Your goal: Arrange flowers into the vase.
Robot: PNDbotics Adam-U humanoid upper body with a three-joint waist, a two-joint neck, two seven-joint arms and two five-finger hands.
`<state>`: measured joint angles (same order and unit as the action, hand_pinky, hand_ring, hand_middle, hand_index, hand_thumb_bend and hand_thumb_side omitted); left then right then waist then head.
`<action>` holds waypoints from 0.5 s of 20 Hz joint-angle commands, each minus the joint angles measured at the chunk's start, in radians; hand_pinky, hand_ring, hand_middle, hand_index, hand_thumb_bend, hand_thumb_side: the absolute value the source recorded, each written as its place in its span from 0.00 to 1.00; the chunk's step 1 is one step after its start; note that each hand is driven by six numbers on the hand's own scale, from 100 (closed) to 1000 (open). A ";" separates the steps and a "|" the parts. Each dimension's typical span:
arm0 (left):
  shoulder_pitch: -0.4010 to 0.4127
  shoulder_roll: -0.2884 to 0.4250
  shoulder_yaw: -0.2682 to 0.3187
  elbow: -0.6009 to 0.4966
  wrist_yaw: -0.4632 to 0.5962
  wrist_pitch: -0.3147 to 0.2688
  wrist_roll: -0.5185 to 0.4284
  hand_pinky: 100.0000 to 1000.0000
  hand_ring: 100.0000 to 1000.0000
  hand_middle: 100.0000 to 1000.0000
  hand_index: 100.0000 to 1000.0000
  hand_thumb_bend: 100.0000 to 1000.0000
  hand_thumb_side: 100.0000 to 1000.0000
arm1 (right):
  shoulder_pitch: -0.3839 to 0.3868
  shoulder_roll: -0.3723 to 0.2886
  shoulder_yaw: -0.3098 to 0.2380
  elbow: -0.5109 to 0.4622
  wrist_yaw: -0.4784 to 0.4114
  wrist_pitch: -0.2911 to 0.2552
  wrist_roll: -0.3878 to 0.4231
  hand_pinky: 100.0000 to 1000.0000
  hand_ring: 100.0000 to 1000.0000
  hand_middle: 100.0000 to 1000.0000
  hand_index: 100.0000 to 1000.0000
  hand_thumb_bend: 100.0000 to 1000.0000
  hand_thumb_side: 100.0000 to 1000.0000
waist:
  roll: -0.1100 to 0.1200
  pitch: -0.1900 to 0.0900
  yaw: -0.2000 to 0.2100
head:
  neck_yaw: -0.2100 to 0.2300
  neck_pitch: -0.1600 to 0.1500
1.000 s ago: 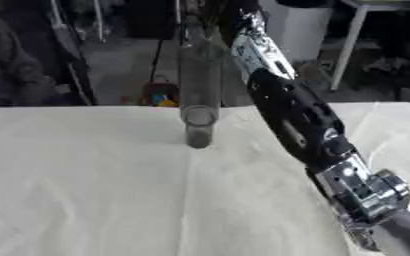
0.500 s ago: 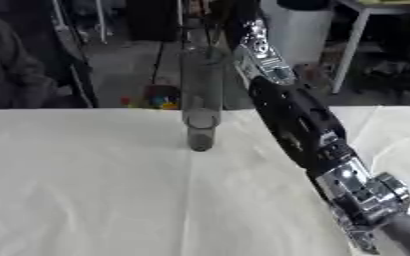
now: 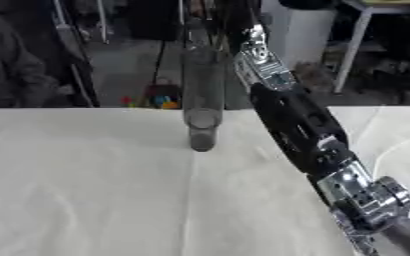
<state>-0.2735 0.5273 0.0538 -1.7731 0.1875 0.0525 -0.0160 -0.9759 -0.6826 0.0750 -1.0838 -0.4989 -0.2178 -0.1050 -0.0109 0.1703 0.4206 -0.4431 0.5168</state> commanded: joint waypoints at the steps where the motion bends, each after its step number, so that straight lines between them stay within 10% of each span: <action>1: -0.009 0.021 0.012 -0.019 0.003 -0.001 0.003 0.66 0.65 0.72 0.54 0.95 0.70 | -0.014 -0.040 -0.003 -0.015 0.046 0.005 0.009 0.00 0.00 0.00 0.13 0.00 0.97 | 0.003 -0.014 -0.001 | -0.002 -0.008; 10: -0.007 0.021 0.013 -0.016 0.002 -0.001 0.003 0.66 0.65 0.72 0.54 0.95 0.70 | -0.011 -0.038 -0.005 -0.019 0.097 0.017 0.017 0.00 0.00 0.00 0.23 0.00 0.91 | 0.002 -0.014 -0.001 | -0.003 -0.009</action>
<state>-0.2730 0.5273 0.0539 -1.7731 0.1875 0.0526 -0.0160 -0.9685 -0.6837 0.0777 -1.0840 -0.4126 -0.2020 -0.0891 -0.0134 0.1703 0.4191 -0.4431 0.5168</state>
